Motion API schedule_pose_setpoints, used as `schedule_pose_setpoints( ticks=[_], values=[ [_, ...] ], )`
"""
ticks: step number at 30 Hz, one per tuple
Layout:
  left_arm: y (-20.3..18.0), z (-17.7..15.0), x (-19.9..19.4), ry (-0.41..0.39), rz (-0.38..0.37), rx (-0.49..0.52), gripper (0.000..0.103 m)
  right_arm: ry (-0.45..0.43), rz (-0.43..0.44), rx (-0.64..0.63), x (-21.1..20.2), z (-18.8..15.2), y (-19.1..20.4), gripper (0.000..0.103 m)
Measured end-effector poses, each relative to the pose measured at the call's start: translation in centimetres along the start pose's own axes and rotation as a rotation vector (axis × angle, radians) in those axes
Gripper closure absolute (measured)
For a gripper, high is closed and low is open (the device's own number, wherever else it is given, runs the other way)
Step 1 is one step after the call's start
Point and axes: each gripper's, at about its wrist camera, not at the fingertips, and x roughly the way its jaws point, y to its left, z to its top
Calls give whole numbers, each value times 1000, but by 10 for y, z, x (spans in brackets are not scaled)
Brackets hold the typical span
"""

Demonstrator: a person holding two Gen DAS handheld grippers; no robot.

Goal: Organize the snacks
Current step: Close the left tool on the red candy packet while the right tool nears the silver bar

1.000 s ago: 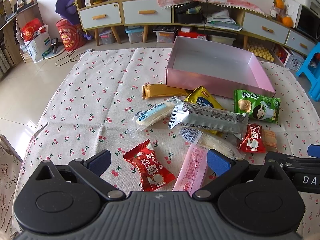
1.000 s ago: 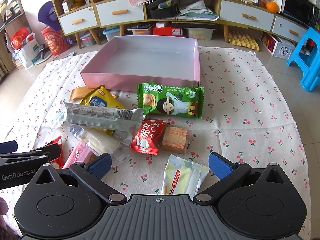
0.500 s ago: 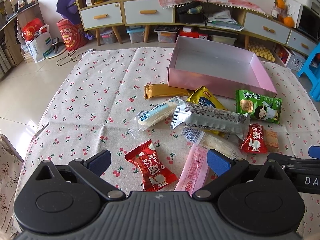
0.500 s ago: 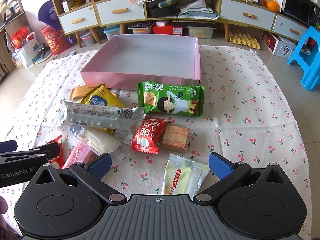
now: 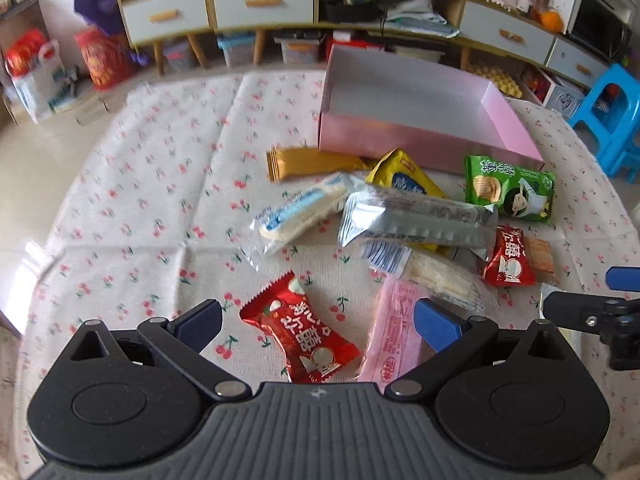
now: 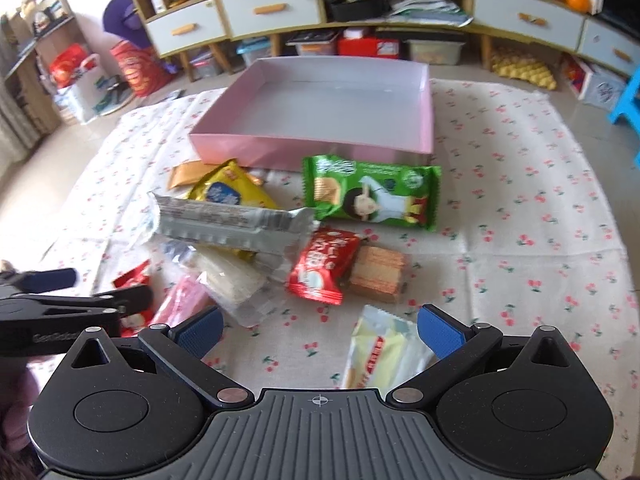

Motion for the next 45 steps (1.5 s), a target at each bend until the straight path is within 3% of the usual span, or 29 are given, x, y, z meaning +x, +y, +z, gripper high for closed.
schedule_pose_setpoints(
  ticks=[5,9,14,17,19,22,27,30,36,45],
  values=[
    [14,2,7,3,-53,-40,10,-28,67,-74,0,13,6,0],
    [19,5,11,3,-131,-67,20,0,130,-49,7,18,6,1],
    [22,11,10,-2,-206,-80,27,-7,96,-112,12,23,15,5],
    [28,16,8,15,-215,-47,28,-6,132,-176,15,25,22,7],
    [36,17,13,52,-201,-40,29,0,183,-194,20,25,25,10],
    [50,12,21,108,-164,-107,32,30,250,-215,32,25,29,19],
    [60,2,39,201,-206,-266,46,106,302,-146,55,34,24,39],
    [55,1,39,188,-203,-304,50,136,327,-82,69,42,18,45],
    [48,1,41,179,-146,-321,59,181,353,6,90,49,10,46],
    [51,-4,40,169,-126,-315,68,191,377,-11,89,40,18,46]
  ],
)
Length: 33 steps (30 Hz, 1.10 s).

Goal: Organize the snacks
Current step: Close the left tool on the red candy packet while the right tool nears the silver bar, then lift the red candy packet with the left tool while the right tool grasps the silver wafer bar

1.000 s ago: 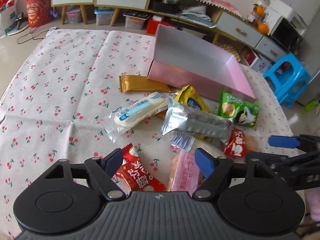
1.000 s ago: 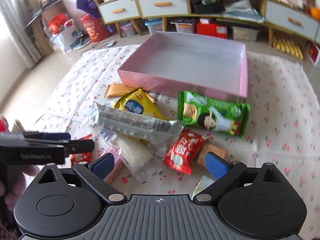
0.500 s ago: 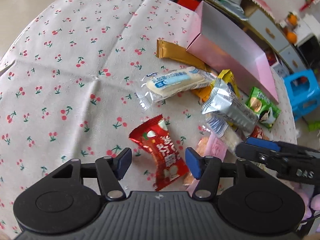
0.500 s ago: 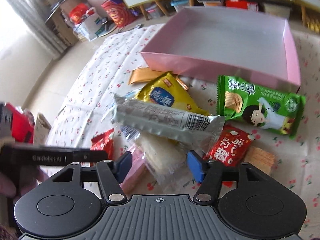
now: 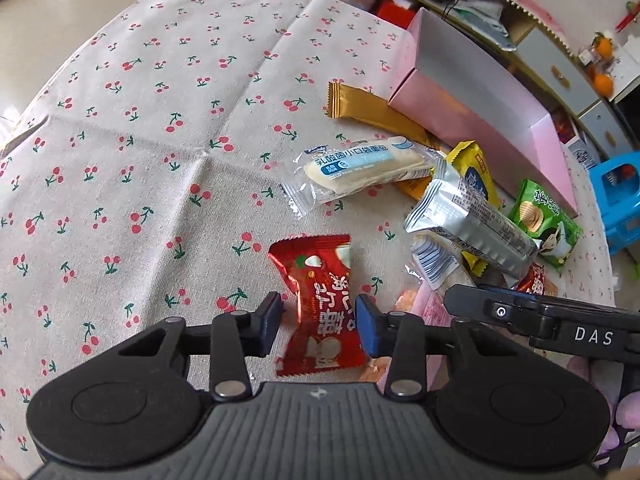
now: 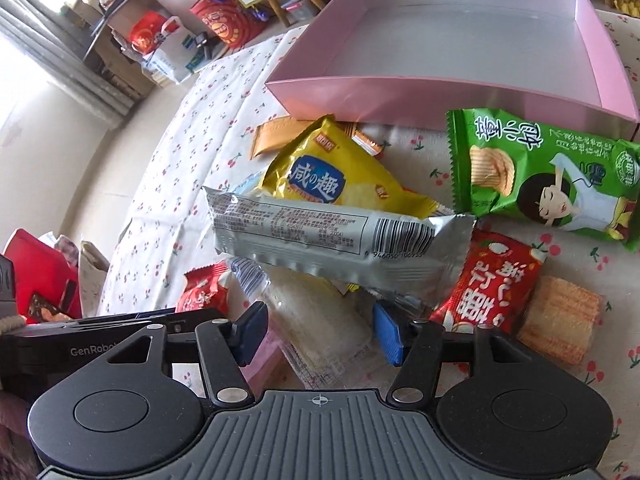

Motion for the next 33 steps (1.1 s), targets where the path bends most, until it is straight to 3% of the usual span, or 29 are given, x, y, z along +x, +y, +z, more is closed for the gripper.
schedule_pose_setpoints(
  ticks=[16,24,28,33],
  values=[
    [5,2,-17,-43,-92,-28,75,14,-20,57,-6,-6,16,63],
    [8,6,-22,-65,-97,-34,75,10,51,106,-20,-5,14,70],
    [9,7,-22,-63,-93,-29,75,9,53,84,-22,-4,20,71],
    [10,4,-14,-34,-42,-18,75,28,34,57,-11,-6,24,63]
  ],
)
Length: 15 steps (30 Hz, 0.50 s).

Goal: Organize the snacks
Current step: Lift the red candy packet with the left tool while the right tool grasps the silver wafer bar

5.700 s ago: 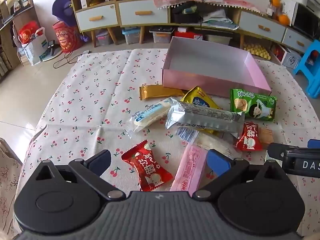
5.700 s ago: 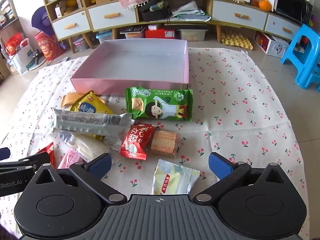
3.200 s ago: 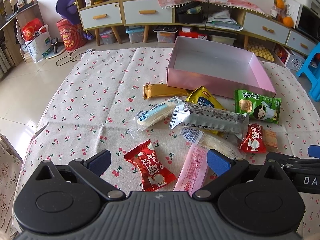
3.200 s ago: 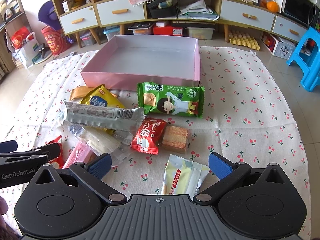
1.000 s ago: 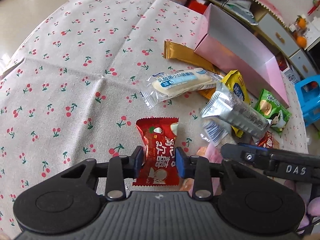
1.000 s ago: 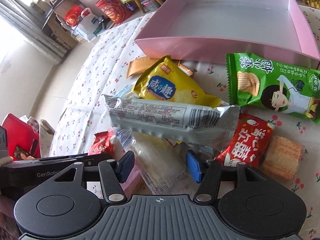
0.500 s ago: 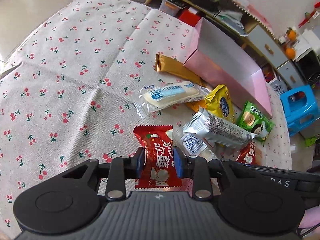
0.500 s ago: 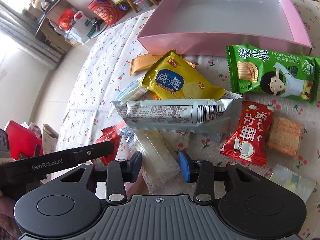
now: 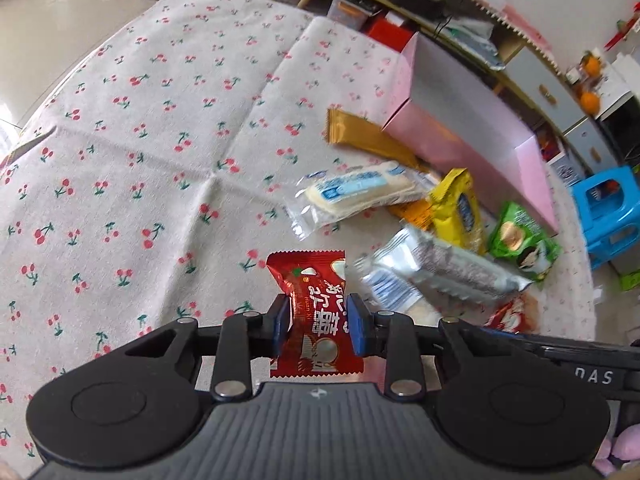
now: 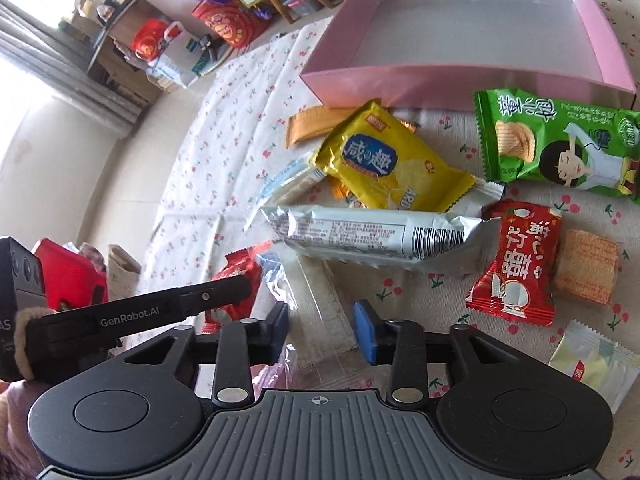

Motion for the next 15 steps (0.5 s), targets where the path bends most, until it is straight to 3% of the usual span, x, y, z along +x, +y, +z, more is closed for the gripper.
schedule_pose_setpoints(
  ticks=[3,10,13,15],
  values=[
    [1,-2,4,7,31,4,74,0,-32,-23,7,-1,0,57],
    [1,-5,9,30,52,10,70,-4,-18,-14,15,-4,-5,49],
    [2,-5,9,31,52,11,70,-12,-12,-13,15,-6,-5,49],
    [2,-5,9,31,50,7,72,-20,-15,-23,14,-7,-4,55]
  ],
)
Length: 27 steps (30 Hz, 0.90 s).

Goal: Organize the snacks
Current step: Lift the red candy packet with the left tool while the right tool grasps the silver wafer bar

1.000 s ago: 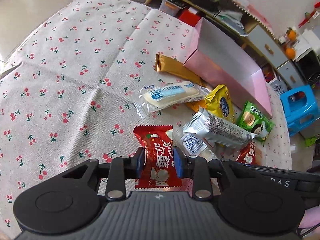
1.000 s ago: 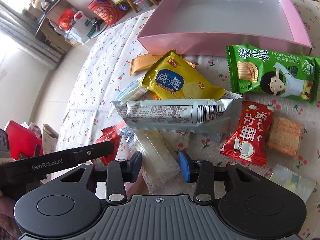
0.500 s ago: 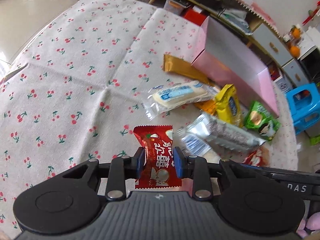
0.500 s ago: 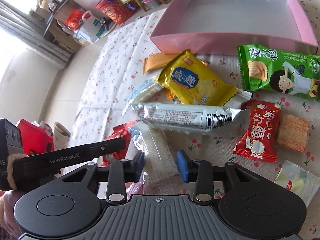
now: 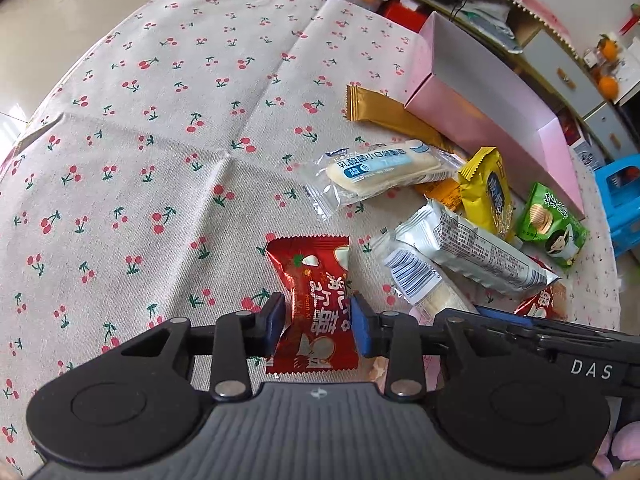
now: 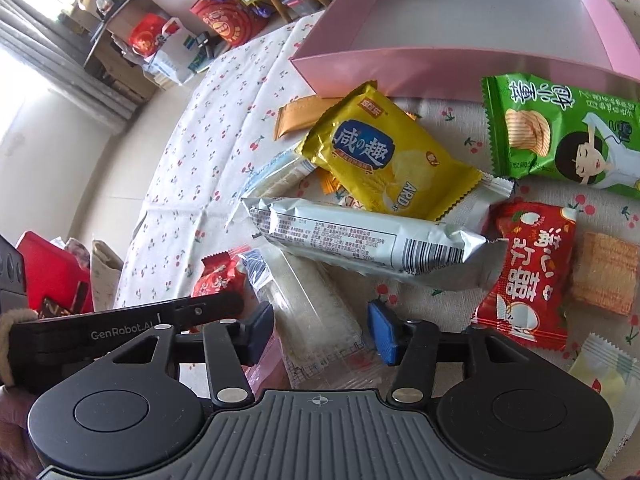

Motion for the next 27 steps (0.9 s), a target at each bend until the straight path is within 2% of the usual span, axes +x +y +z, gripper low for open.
schedule_pose_setpoints(
  ticks=[4,9,16,27],
  values=[
    [2,1,-1,6,-34,-19,77,-4,5,-9,-3,-2,5,61],
    [4,1,-8,-12,-67,-34,78,5,58,16,-10,-1,10,72],
    [3,9,-20,-54,-89,-42,78,-6,109,58,-21,3,11,75],
    [-5,27,-33,-117,-150,-62,78,-80,223,143,-51,15,8,77]
  ],
)
